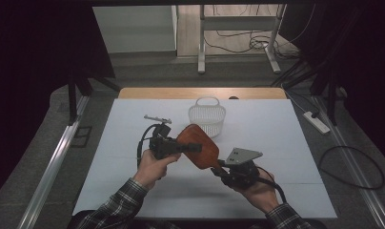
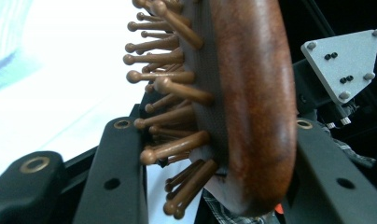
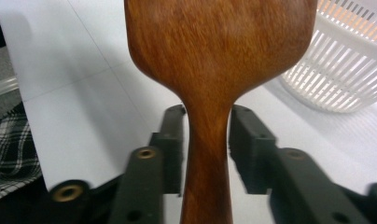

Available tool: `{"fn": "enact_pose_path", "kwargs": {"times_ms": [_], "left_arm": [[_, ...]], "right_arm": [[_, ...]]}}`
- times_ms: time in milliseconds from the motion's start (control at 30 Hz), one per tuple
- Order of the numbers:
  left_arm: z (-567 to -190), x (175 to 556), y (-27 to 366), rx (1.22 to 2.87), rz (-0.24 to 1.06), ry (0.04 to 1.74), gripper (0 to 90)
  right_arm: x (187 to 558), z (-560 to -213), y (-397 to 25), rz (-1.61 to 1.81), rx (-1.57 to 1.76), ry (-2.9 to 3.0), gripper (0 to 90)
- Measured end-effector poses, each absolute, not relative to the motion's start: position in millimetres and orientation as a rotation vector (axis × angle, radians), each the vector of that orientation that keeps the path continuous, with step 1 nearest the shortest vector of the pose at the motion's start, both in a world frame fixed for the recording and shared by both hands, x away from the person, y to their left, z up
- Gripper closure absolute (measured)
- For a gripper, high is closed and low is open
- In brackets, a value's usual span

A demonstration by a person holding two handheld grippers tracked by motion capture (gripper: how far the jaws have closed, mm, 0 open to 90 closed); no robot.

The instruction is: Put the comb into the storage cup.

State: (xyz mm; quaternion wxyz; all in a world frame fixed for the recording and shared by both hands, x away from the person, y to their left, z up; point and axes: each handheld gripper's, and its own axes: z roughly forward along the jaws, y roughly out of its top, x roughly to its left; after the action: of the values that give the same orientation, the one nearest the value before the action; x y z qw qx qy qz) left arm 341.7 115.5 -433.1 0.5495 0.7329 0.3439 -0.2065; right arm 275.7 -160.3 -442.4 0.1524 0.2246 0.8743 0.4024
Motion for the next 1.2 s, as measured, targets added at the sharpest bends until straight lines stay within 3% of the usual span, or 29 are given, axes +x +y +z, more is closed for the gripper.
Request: {"fn": "enact_pose_path", "kwargs": {"times_ms": [400, 533, 1200], "left_arm": [[-416, 342, 118, 1.771, -0.386, 0.803, 59.6], [-412, 342, 117, 1.792, -0.354, 0.802, 59.5], [-388, 359, 124, 1.834, -0.223, 0.837, 59.3]], "right_arm": [[279, -444, -161, 1.118, 0.69, 2.503, 25.5], [281, -444, -163, 1.114, 0.74, 2.515, 18.2], [288, -446, -188, 1.099, 0.875, 2.505, 1.4]]}}
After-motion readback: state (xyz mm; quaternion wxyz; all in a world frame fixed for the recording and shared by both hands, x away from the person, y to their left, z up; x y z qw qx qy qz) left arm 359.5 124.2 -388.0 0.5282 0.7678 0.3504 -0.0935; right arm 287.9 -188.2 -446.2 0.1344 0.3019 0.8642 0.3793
